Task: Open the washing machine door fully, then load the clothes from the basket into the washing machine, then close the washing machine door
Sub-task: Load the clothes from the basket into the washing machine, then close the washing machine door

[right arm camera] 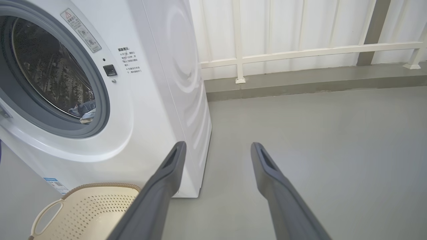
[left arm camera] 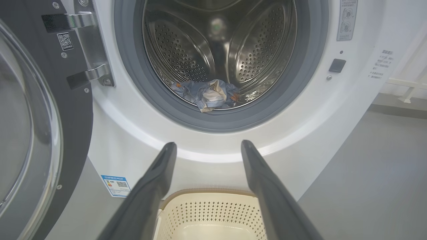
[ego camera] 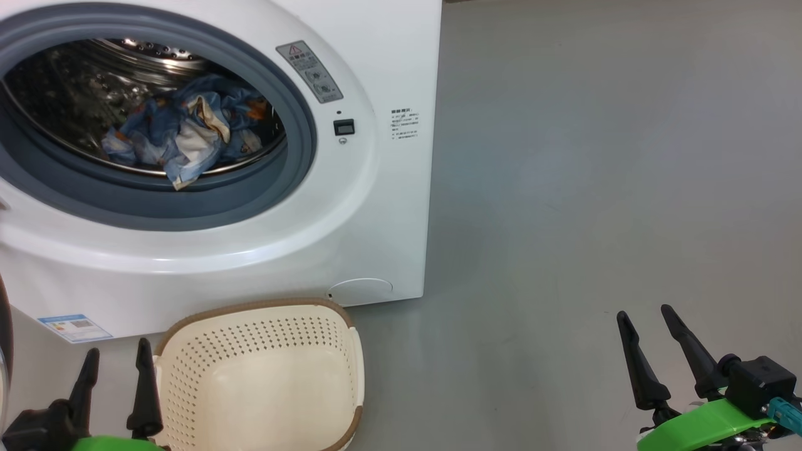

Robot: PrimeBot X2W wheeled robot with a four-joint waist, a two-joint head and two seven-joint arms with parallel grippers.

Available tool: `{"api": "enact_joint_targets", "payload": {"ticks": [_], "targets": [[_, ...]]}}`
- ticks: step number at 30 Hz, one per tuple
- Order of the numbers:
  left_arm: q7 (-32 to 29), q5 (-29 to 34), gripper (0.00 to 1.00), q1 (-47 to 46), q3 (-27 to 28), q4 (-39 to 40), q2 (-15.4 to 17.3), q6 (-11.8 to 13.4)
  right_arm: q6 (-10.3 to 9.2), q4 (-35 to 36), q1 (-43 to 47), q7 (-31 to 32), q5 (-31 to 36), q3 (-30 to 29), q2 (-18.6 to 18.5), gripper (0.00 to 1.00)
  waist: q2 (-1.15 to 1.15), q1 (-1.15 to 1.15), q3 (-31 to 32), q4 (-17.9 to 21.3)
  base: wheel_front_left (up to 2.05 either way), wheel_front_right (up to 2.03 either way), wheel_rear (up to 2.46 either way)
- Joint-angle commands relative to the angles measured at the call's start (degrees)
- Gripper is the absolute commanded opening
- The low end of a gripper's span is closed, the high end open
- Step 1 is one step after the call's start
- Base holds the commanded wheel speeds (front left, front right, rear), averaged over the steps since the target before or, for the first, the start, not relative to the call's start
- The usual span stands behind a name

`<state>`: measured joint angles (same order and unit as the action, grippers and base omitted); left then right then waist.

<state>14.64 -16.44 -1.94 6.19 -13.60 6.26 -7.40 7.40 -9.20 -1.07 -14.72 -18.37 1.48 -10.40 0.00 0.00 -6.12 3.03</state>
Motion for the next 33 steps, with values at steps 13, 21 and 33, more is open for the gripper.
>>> {"api": "enact_joint_targets", "payload": {"ticks": [13,21,33], "targets": [[0.36,0.78,1.0,0.22,2.42,1.86,0.5,-0.09,0.09,1.53,0.74,-0.28,-0.62,0.95,-0.25,1.0,0.0,0.0,0.46,-0.26,-0.13,0.13,0.0],[0.36,1.02,1.0,0.34,2.27,2.45,0.39,-0.09,0.09,1.54,0.61,-0.28,-0.76,0.92,-0.29,1.0,0.0,0.0,0.27,-0.46,-1.22,1.22,0.0],[0.36,0.21,1.0,0.79,1.78,3.38,0.71,-0.09,0.09,1.64,0.68,-0.28,-0.74,0.77,-0.19,1.0,0.0,0.0,0.14,-0.59,-1.24,1.24,0.0]]}}
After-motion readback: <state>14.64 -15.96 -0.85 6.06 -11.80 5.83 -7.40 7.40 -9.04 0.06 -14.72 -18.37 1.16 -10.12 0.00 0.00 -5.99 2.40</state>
